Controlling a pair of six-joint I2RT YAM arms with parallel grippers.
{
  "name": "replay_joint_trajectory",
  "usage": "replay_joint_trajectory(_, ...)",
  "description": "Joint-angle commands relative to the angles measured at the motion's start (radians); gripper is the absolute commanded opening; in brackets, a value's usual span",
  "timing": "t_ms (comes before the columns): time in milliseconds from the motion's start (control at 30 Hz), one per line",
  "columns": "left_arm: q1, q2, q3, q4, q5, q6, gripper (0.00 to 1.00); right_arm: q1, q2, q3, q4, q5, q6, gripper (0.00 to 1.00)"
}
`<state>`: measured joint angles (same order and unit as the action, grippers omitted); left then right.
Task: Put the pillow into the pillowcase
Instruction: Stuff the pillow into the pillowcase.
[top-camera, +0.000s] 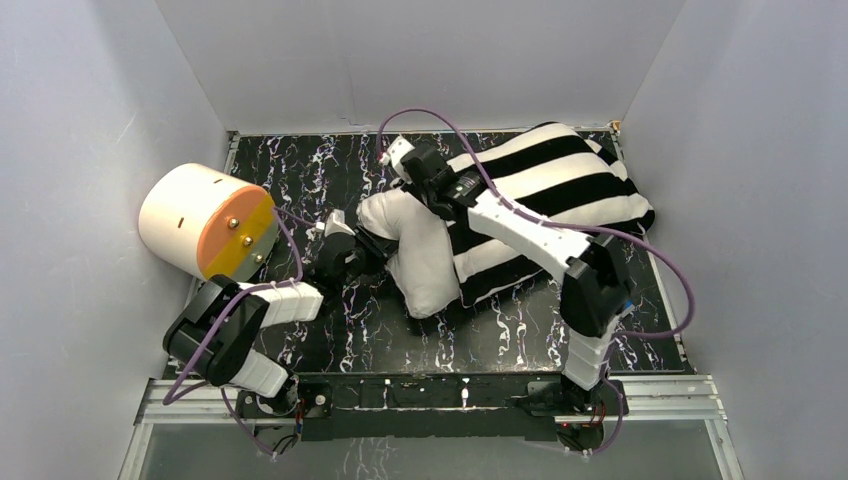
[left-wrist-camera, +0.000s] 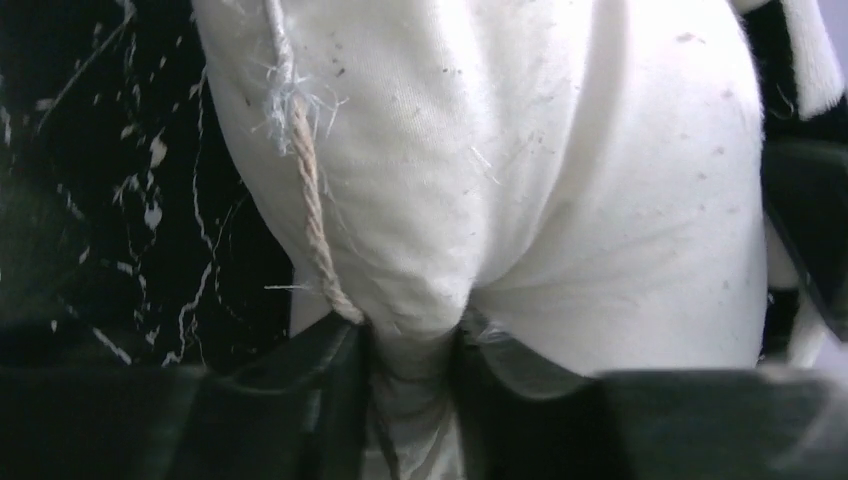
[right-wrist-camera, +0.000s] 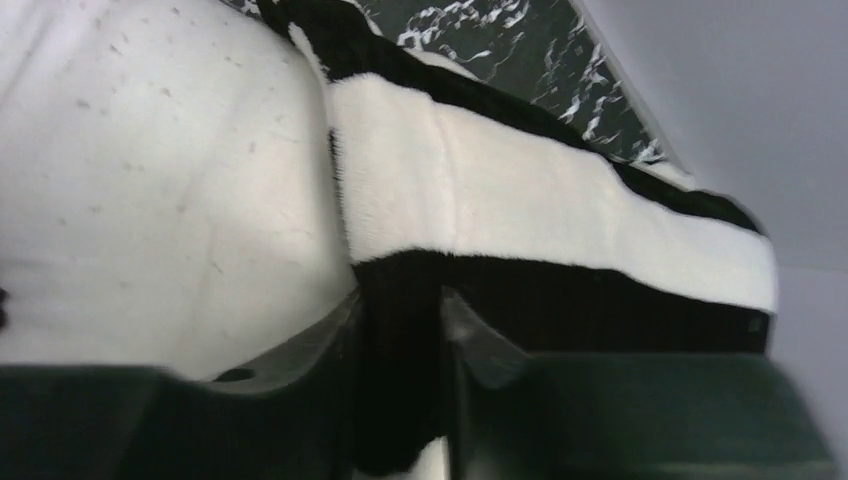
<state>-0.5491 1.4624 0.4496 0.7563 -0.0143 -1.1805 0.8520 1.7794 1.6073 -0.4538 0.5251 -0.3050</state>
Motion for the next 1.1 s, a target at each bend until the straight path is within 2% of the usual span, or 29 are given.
replay_joint_trajectory(0, -0.011, 0.021, 0.065, 0.147, 0.014, 0.042, 0.18, -0.002, 0.102, 0.204, -0.074, -0.214, -0.039, 0.09)
replay_joint_trajectory(33, -0.01, 0.026, 0.071, 0.171, 0.014, 0.049, 0.12, 0.004, 0.128, 0.274, -0.121, -0.301, -0.014, 0.0)
replay_joint_trajectory(133, -0.005, 0.047, 0.101, 0.252, 0.047, 0.046, 0.01, 0.061, 0.155, 0.401, -0.194, -0.54, 0.096, 0.0)
replay_joint_trajectory(233, -0.005, 0.076, 0.16, 0.278, 0.096, 0.042, 0.0, 0.117, 0.124, 0.401, -0.087, -0.796, 0.259, 0.0)
replay_joint_trajectory(333, -0.003, 0.101, 0.194, 0.311, 0.114, 0.027, 0.0, 0.18, 0.091, 0.346, 0.007, -0.861, 0.4, 0.0)
replay_joint_trajectory(433, -0.003, 0.104, 0.208, 0.324, 0.124, 0.024, 0.0, 0.225, 0.028, 0.193, 0.184, -0.899, 0.556, 0.0)
replay_joint_trajectory(567, 0.0, 0.075, 0.218, 0.323, 0.116, 0.039, 0.0, 0.274, -0.066, 0.004, 0.416, -0.835, 0.67, 0.0)
replay_joint_trajectory(733, 0.001, 0.072, 0.23, 0.323, 0.127, 0.034, 0.0, 0.324, -0.125, -0.125, 0.658, -0.76, 0.754, 0.0)
replay_joint_trajectory(967, 0.025, 0.038, 0.24, 0.273, 0.112, 0.061, 0.0, 0.423, -0.14, -0.156, 0.768, -0.637, 0.752, 0.0)
replay_joint_trajectory(1067, 0.042, -0.001, 0.232, 0.182, 0.108, 0.079, 0.0, 0.422, -0.143, -0.118, 0.688, -0.577, 0.702, 0.0)
